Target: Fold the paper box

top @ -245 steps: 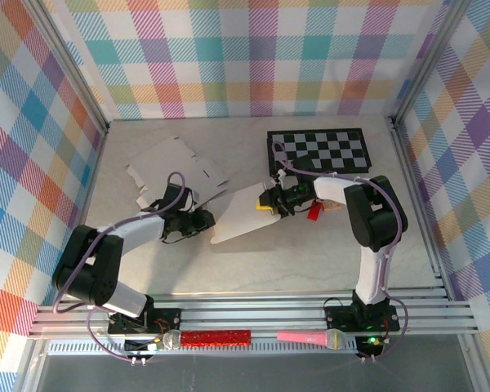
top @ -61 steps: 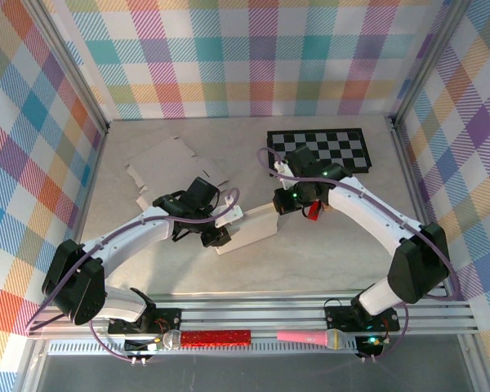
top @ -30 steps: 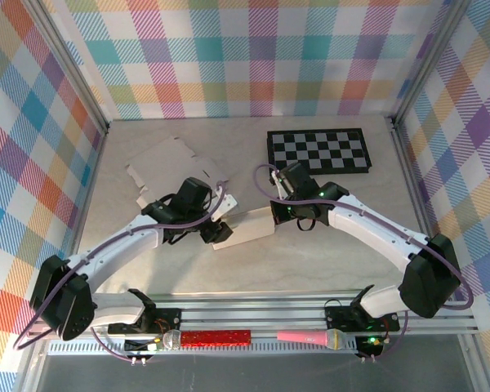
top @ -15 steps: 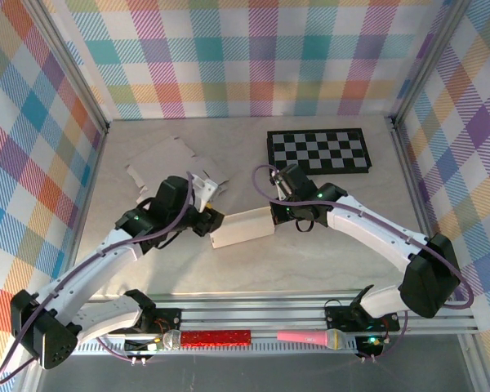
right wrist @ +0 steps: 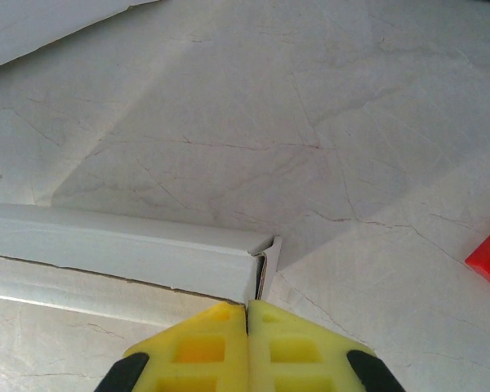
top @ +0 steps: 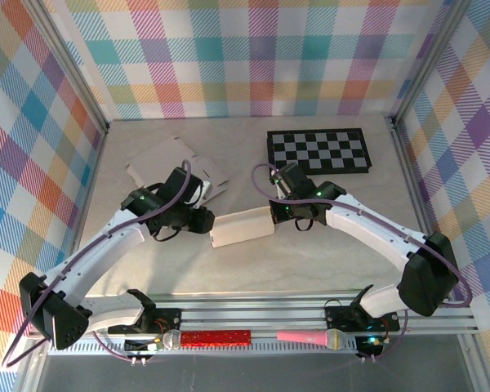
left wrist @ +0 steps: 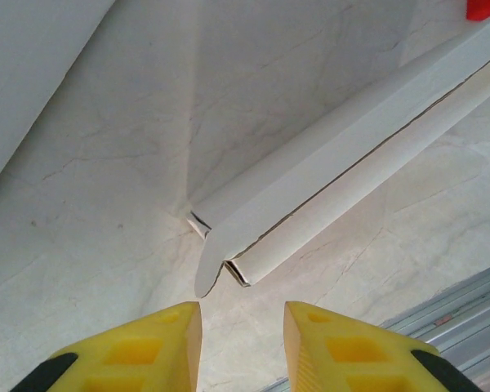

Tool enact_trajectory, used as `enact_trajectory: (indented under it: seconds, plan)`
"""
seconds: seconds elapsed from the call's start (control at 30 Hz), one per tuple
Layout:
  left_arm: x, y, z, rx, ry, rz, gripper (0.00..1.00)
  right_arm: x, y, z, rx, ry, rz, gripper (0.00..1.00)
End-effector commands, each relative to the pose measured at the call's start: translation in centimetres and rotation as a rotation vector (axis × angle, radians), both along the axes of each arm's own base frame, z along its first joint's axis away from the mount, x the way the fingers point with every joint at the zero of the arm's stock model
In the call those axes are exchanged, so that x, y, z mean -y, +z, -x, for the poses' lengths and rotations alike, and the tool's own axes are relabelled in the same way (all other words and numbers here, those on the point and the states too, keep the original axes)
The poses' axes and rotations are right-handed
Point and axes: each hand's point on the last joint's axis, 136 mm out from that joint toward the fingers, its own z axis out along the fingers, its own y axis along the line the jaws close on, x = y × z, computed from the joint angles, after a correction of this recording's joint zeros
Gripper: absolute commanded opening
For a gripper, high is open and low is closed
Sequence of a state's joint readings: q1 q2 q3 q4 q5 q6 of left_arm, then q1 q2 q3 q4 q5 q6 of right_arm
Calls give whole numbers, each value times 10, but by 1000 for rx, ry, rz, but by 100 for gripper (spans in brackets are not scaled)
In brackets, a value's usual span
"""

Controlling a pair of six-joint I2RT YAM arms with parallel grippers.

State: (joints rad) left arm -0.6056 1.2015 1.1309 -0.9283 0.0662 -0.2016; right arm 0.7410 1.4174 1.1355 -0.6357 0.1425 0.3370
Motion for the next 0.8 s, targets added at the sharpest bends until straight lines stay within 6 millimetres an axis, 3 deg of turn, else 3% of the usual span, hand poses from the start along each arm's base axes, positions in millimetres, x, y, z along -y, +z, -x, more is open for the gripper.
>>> enact_trajectory:
  seconds: [0.0,0.33,0.77]
  plan:
    - [-6,3,0,-19,16,-28,31,3,-9,8,-50,-7,34,0]
    - [-2,-2,-16,23,-1,-54,29,3,-8,9,-51,-5,31,0]
    - [1,-12,-23,13,-17,-79,16,3,-8,10,-55,-5,29,0]
